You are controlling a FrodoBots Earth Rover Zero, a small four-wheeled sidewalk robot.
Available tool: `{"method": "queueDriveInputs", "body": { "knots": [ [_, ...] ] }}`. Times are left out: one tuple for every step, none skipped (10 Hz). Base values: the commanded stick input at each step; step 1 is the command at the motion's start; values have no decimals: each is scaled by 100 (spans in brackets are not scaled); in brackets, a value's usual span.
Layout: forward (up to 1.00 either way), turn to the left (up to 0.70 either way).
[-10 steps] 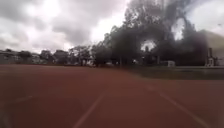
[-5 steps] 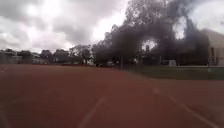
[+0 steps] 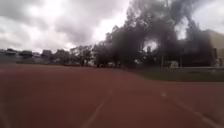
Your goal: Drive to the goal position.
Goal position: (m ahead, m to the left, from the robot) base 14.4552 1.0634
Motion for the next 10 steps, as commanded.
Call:
{"method": "queueDriveInputs", "body": {
  "knots": [
    [70, 0],
    [70, 0],
    [70, 0],
    [70, 0],
    [70, 0],
    [70, 0],
    [70, 0],
    [70, 0],
    [70, 0],
    [70, 0]
  ]
}}
